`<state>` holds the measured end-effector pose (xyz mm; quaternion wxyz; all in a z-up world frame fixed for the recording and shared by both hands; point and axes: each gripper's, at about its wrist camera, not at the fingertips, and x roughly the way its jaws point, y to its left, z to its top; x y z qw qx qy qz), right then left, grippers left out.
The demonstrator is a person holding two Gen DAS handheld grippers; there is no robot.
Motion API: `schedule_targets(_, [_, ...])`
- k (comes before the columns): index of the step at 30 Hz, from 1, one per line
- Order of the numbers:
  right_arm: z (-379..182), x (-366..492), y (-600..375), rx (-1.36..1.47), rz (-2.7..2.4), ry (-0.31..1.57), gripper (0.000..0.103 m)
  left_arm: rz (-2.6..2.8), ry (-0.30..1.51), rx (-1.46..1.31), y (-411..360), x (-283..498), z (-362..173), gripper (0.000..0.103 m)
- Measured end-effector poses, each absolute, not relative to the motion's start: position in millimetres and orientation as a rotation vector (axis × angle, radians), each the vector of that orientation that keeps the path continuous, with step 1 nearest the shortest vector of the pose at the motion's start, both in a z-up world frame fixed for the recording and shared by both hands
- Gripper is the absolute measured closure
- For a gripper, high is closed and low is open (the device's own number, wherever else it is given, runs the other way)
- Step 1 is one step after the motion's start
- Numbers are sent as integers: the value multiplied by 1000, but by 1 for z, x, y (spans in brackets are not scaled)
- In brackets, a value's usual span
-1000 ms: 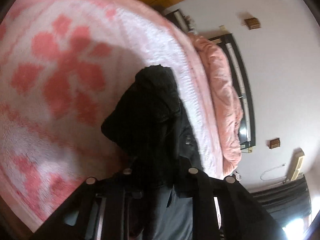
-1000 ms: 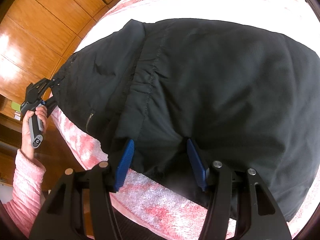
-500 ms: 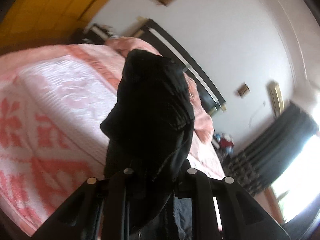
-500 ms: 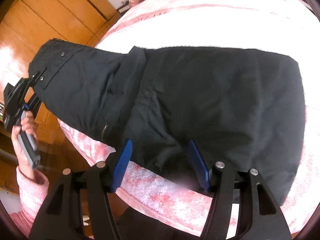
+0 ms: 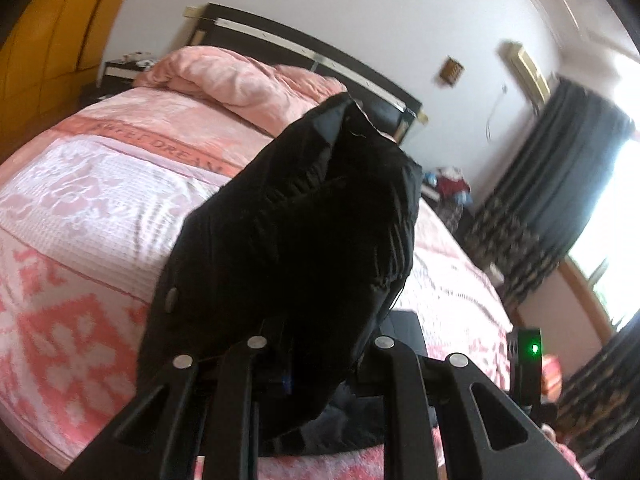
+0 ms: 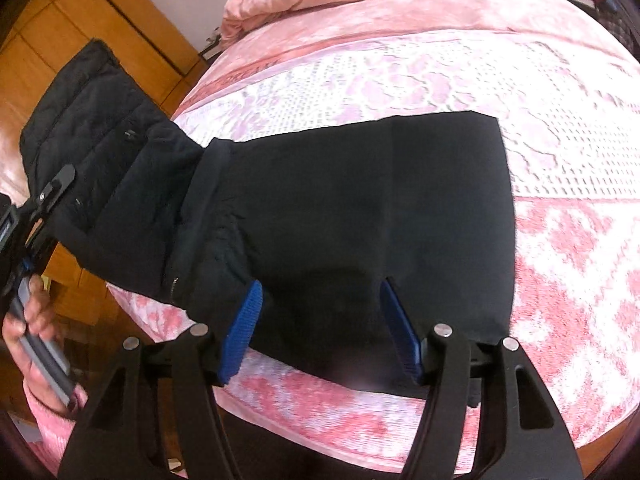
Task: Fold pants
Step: 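Fold the held waistband end over onto the pants with the left gripper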
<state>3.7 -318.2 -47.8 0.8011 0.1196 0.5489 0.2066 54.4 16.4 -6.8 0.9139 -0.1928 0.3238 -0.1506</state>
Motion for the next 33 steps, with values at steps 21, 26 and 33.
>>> schedule_targets(21, [-80,5,-333,287,401,1236,39,-333,866,-132,-90,58,-79,82])
schedule_targets(26, [-82,4,-328,272,402,1237,36,-308,885,-91,-102,61,-91,78])
schedule_targets(33, [-84,2,-308,247,399,1238,34,-299,914,-99,-113,58,-93,46])
